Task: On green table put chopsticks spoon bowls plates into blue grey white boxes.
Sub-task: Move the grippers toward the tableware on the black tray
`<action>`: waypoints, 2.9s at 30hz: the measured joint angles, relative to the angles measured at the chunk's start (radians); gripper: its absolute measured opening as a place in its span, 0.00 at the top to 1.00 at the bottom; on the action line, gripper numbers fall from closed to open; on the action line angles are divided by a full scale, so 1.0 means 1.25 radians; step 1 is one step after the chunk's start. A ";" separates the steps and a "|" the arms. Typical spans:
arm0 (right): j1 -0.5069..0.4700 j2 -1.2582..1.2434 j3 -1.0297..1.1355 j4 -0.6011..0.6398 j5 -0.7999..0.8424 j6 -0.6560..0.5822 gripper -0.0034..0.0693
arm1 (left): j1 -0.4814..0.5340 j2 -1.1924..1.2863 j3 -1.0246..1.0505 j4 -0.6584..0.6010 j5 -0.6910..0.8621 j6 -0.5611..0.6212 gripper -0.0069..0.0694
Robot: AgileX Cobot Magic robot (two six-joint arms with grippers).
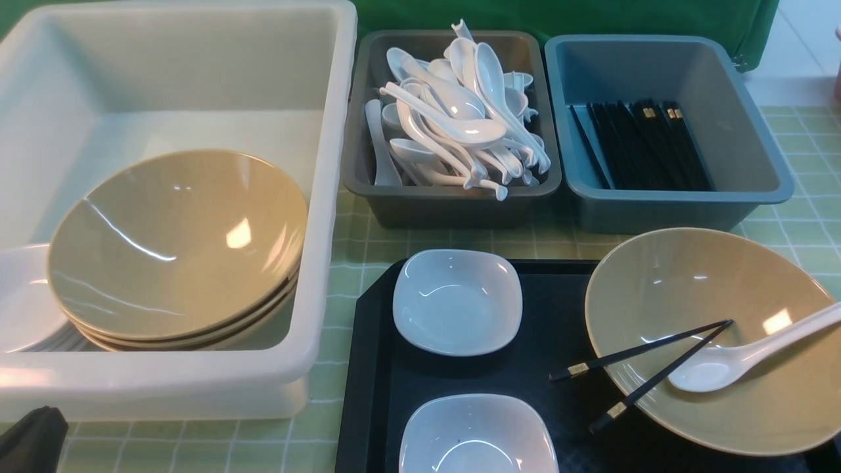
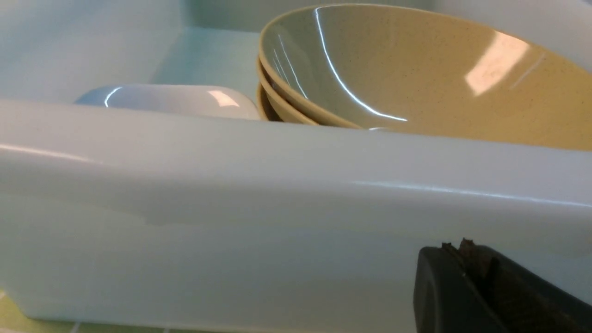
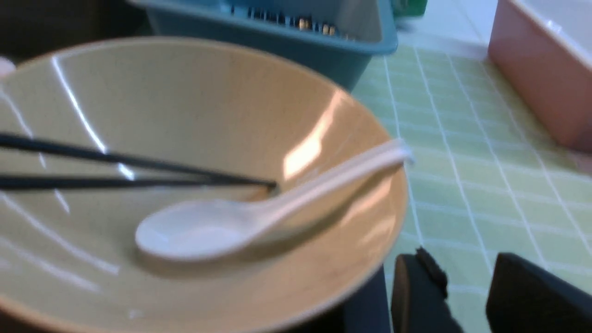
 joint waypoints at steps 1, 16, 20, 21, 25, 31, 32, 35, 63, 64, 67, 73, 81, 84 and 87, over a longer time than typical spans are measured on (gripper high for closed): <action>0.000 0.000 0.002 0.000 -0.018 0.000 0.63 | 0.000 0.000 0.000 0.000 -0.013 -0.001 0.91; 0.000 0.000 0.004 0.001 -0.216 0.175 0.63 | 0.000 0.000 0.000 0.001 -0.233 -0.003 0.91; 0.000 0.000 0.004 0.001 -0.305 0.224 0.63 | 0.000 0.000 0.000 -0.058 -0.339 -0.081 0.91; 0.000 0.000 0.004 0.001 -0.348 0.229 0.63 | 0.000 0.000 0.000 -0.090 -0.397 -0.125 0.91; 0.000 0.000 0.004 0.001 -0.464 0.253 0.63 | 0.000 0.000 0.000 -0.161 -0.587 -0.214 0.91; 0.000 0.042 -0.155 0.001 -0.437 0.294 0.63 | 0.000 0.075 -0.184 -0.167 -0.583 -0.244 0.91; 0.000 0.072 -0.215 0.001 -0.432 0.294 0.63 | 0.000 0.106 -0.243 -0.156 -0.556 -0.242 0.91; 0.000 0.147 -0.340 0.001 -0.387 0.295 0.63 | 0.000 0.200 -0.407 -0.104 -0.440 -0.242 0.91; 0.002 0.859 -0.688 0.358 0.562 -0.505 0.63 | -0.338 0.635 -0.577 -0.285 0.269 0.086 0.91; 0.006 0.885 -0.701 0.368 0.572 -0.578 0.63 | -0.354 0.646 -0.578 -0.310 0.277 0.129 0.91; 0.043 0.946 -0.717 0.385 0.575 -0.795 0.62 | -0.386 0.671 -0.581 -0.373 0.301 0.245 0.91; 0.126 1.044 -0.720 0.393 0.530 -1.095 0.54 | -0.393 0.680 -0.582 -0.432 0.320 0.349 0.91; 0.138 1.131 -0.720 0.381 0.476 -1.192 0.24 | -0.393 0.680 -0.582 -0.436 0.320 0.354 0.91; 0.140 1.158 -0.721 0.373 0.447 -1.241 0.15 | -0.393 0.680 -0.582 -0.437 0.320 0.354 0.91; 0.149 1.182 -0.721 0.370 0.433 -1.267 0.14 | -0.393 0.680 -0.582 -0.437 0.320 0.354 0.91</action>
